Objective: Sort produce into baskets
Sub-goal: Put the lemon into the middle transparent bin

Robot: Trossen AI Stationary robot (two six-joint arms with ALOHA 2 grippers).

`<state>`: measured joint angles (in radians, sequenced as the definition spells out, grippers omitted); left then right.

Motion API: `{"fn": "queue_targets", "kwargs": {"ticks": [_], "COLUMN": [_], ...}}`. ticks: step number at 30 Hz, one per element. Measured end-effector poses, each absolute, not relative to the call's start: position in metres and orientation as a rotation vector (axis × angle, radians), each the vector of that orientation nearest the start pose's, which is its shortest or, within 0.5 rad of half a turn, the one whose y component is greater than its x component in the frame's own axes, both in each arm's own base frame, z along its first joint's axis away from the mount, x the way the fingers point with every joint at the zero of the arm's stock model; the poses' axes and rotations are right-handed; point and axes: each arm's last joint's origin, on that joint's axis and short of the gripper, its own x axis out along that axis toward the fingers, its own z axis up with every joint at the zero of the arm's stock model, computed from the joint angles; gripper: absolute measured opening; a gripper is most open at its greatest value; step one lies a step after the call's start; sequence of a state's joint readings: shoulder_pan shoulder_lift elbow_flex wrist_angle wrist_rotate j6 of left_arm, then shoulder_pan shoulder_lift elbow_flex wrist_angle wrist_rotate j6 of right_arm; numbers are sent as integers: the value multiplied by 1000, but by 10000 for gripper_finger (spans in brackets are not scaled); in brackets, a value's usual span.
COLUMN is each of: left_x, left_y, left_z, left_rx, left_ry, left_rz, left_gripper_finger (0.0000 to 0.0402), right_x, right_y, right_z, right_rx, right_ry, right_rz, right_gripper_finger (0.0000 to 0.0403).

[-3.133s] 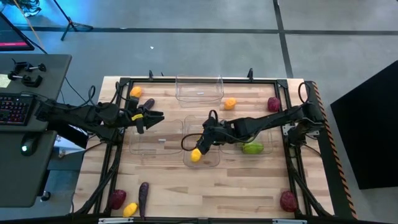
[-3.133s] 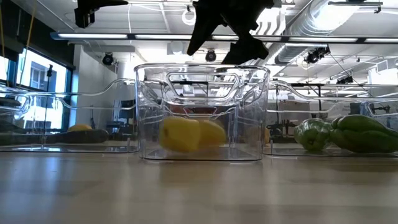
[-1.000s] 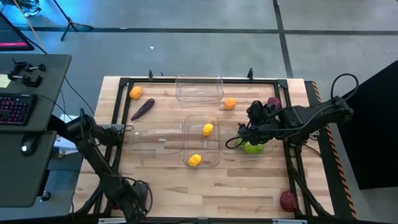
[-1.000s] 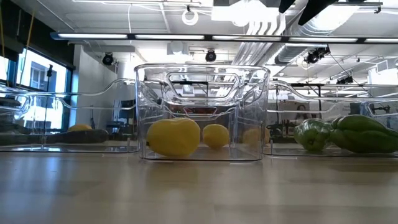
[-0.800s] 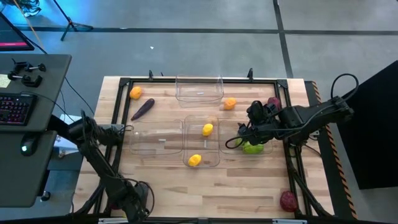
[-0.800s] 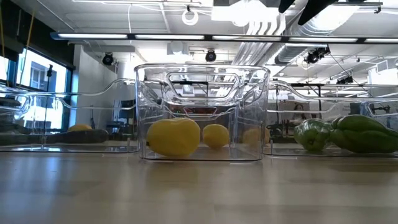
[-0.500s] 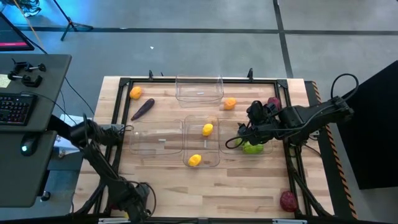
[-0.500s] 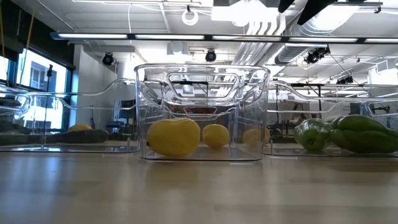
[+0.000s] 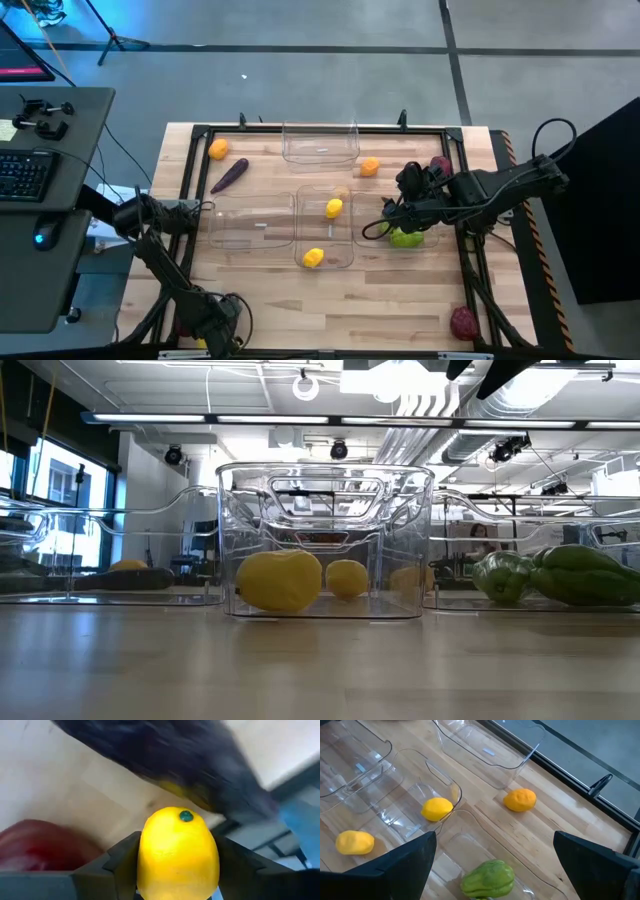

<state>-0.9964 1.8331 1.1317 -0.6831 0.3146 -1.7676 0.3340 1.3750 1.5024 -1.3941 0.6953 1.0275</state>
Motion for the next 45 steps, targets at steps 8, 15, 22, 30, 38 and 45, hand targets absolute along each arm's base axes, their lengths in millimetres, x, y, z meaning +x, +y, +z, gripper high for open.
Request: {"fn": "queue_targets", "kwargs": {"ticks": [8,15,22,30,38,45], "left_x": [166,183,257,323,339,343], "left_y": [-262,-196,-119,-58,-45,-45], "left_z": [235,302,306,287,261,252], "left_rx": [-908,-861,-629,-581,-610,-635], "left_ry": [1623,971,665,493,607,656], "left_rz": [101,81,239,356,334,294], "left_gripper_finger": [156,185,187,188,188,213], "right_x": [224,226,227,227,227,227], "right_y": [58,58,59,58,58,58], "right_z": [367,368,368,369,369,369], "right_rx": [288,294,302,269,288,305], "right_ry": [800,780,766,750,740,731], "right_rz": [-804,-807,-801,-815,-826,-834], "right_gripper_finger": [392,392,392,392,392,392]}}
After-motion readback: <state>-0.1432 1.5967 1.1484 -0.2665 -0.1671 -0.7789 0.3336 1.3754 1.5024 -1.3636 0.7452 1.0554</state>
